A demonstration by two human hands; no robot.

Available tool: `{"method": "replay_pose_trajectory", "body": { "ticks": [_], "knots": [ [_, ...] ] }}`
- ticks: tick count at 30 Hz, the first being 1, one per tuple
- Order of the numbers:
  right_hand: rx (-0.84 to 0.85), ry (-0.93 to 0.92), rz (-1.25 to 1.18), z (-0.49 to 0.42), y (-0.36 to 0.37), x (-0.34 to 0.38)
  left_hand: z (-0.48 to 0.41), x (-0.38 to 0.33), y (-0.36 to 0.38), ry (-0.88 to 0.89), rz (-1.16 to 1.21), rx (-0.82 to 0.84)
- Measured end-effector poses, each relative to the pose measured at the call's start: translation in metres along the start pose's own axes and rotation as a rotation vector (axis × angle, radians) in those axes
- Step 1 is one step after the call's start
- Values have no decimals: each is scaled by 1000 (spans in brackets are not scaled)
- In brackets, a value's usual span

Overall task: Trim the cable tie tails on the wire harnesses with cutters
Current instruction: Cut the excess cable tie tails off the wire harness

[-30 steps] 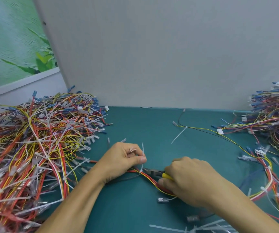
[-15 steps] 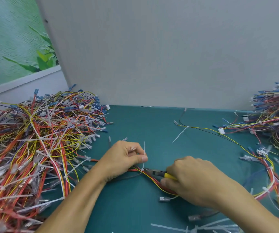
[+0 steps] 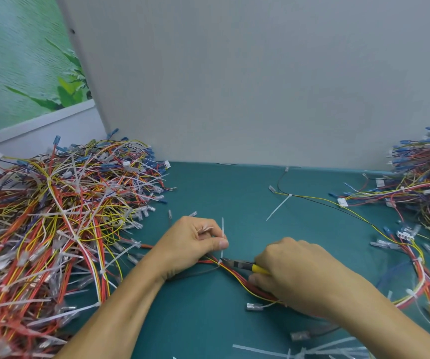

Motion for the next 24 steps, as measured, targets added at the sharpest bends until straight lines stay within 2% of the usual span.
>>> {"method": "replay_pose_trajectory", "body": {
  "ticks": [11,24],
  "knots": [
    [-48,-113,110,-7,5,1,0,-1,0,2,-41,1],
    [-69,-135,69,-12,8,0,-2,-1,1,-6,-42,-3]
  ]
}}
Point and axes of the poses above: each hand's wrist, its own z-axis away from the middle knuckle, its own y-axis out of the palm, x = y × z, the point moved 1 cm from there along -z, towards the middle knuckle, and after that the axes turned 10 degrees about y, right-handed, at the moved point
